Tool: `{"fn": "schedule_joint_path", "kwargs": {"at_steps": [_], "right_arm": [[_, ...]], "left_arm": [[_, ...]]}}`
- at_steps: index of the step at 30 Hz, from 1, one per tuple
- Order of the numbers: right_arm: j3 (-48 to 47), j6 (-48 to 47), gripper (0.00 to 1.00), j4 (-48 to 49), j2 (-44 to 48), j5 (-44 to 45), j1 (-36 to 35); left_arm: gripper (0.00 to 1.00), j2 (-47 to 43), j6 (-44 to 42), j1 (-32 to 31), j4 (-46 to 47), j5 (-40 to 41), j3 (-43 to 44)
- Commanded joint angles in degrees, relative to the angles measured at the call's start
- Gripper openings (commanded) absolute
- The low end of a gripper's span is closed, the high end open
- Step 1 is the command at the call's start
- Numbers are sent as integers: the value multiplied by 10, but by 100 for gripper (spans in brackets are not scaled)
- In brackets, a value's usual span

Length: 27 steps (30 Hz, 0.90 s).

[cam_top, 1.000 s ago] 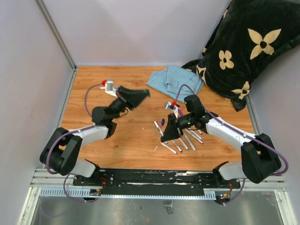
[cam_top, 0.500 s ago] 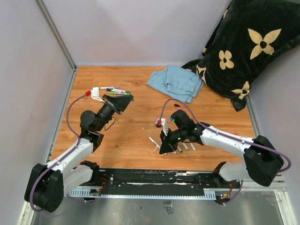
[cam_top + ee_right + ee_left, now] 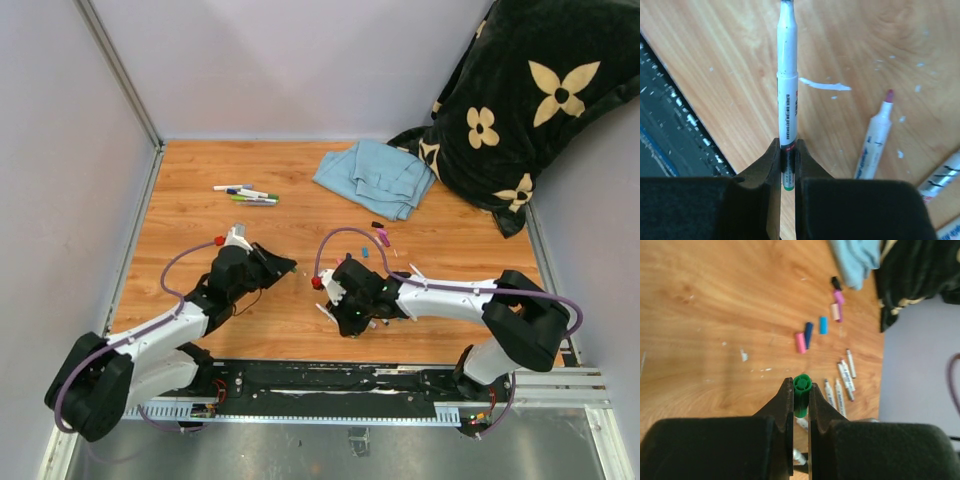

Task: Open the pen caps
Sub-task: Place the pen cap at the center of the board.

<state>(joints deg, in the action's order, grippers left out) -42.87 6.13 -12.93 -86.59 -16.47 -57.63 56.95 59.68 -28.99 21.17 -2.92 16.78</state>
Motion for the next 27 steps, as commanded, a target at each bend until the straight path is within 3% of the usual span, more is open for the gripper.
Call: {"fn": "schedule_joint_path", "kwargs": {"at_steps": [1,10,20,24,27], "right_arm": [[-12,23,2,-19,-10,99,-5],[-24,31,8,-33,-42,126,10],[-25,31,18,-35,-46,123,16],[-25,33,23,-35,-48,122,20],[-26,31,25,-34,-48,121,22]], "left_arm": [[0,60,50,-31,-93,98,45],[0,188,71,-57,-70,104,92],[5,263,76,-69,-59,98,117],[12,282,80,-70,-57,97,122],[27,288,78,-71,-57,100,124]]}}
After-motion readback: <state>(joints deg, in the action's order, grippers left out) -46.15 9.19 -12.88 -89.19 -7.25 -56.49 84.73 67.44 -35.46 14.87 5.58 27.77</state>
